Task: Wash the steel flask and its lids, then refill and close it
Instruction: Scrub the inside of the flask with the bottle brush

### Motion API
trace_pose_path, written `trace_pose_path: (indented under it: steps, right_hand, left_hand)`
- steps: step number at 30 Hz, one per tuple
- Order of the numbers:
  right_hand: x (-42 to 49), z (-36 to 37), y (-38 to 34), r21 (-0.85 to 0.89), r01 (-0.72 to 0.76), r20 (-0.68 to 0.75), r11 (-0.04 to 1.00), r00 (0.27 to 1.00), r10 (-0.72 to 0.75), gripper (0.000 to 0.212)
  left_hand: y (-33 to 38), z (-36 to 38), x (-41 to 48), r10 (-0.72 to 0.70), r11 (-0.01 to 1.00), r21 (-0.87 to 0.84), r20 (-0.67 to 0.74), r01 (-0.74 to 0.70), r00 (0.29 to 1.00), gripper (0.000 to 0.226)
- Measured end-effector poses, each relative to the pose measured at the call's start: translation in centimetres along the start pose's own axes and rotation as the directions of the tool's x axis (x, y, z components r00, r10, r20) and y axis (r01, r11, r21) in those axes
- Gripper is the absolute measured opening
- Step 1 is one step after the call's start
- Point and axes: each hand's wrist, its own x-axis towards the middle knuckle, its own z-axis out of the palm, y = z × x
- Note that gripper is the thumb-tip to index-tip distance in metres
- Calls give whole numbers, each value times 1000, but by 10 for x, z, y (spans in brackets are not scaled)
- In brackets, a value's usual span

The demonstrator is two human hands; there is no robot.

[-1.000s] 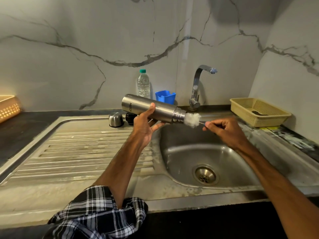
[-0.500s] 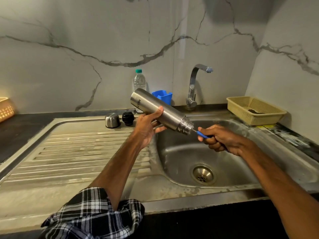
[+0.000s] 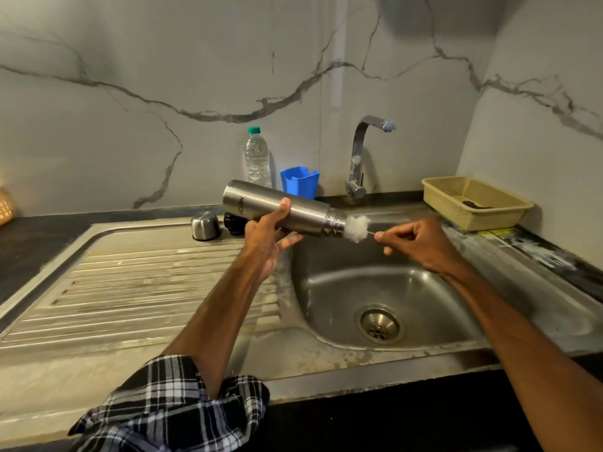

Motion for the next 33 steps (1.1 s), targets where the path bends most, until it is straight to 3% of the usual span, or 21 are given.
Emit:
trace_pose_path:
  steps: [4,8,13,17,22,25,27,33]
  right_hand:
    - [0,22,-8,-82,123,-79,989,988,-130,20]
    - [-2,0,1,-92,194,-237,977,948,-211,26]
    - [-6,31,-10,-200,305,-255,931,902,-349,28]
    - [-5,7,4,-143,297,-282,944,902,-326,27]
    - [-4,33,-6,-149,282,-203,948,929,-308,20]
    - [2,18,7,-87,171,-58,981,983,-176,10]
    - [3,6,17,-37,122,-12,992,992,-123,20]
    - [0,15,6,-57,183,-16,982,983,-184,28]
  left_hand:
    - [-7,13,-5,-30,999,30,14,30,999,63]
    - [2,1,3,-2,999,-48,-47,0,999,72]
    - [-8,16,-7,-38,999,21,-10,38,999,64]
    - [8,0,2,24,998,-56,-23,-25,999,68]
    - [1,3,-7,3,1000,-4,8,-3,1000,65]
    - [7,-2,-5,30,999,12,32,-30,999,60]
    - [8,-6,-2,32,999,6,35,-32,999,63]
    - [3,2,-6,-19,998,63,101,13,995,56]
